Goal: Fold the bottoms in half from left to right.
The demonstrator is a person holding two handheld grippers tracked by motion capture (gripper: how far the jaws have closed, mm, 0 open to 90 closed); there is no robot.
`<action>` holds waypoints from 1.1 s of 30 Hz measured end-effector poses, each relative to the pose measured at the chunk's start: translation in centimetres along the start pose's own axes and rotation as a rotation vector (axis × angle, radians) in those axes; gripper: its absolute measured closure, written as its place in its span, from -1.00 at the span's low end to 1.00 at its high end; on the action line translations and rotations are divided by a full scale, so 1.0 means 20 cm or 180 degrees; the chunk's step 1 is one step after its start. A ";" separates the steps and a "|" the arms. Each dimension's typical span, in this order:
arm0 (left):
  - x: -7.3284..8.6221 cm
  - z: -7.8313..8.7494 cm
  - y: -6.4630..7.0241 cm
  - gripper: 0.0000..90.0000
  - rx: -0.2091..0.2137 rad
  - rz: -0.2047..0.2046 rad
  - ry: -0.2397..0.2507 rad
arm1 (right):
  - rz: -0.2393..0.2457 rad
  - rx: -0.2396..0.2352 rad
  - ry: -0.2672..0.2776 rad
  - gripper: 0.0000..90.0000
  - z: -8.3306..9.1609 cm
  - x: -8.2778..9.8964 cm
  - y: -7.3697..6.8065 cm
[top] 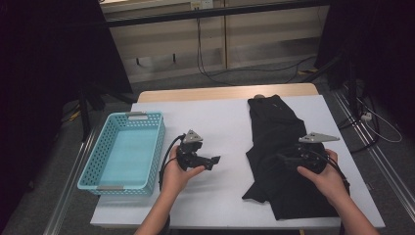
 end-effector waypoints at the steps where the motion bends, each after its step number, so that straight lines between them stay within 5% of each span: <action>1: 0.01 0.00 -0.01 -0.78 -0.0021 0.0002 -0.0013 | 0.0011 -0.0017 0.0007 -0.53 0.01 0.01 -0.01; 7: 0.04 0.03 -0.04 -0.79 -0.0092 -0.0036 -0.0054 | 0.0026 0.0045 0.0026 -0.26 0.07 0.09 0.00; 13: 0.05 0.03 -0.04 -0.80 -0.0113 -0.0069 -0.0089 | 0.0098 -0.0136 0.0034 0.07 0.12 0.13 -0.07; 25: 0.06 0.06 -0.08 -0.82 -0.0191 0.0012 -0.0080 | 0.0389 -0.0487 -0.0197 0.41 0.00 0.15 -0.27; 30: 0.06 0.08 -0.09 -0.82 -0.0239 0.0014 -0.0043 | 0.0599 -0.0545 -0.0283 0.92 0.00 0.18 -0.26; 33: 0.06 0.10 -0.11 -0.81 -0.0282 0.0051 -0.0014 | 0.0607 -0.0645 -0.0285 1.00 0.01 0.20 -0.24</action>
Point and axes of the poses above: each handheld gripper's, and its own axes: z roughly backward along the jaws, x roughly out of its underside, y roughly to its right, the point moved 9 cm from there along -z, roughly forward along the jaws, and after that the axes turned 1 degree about z, right-handed, at the moved point
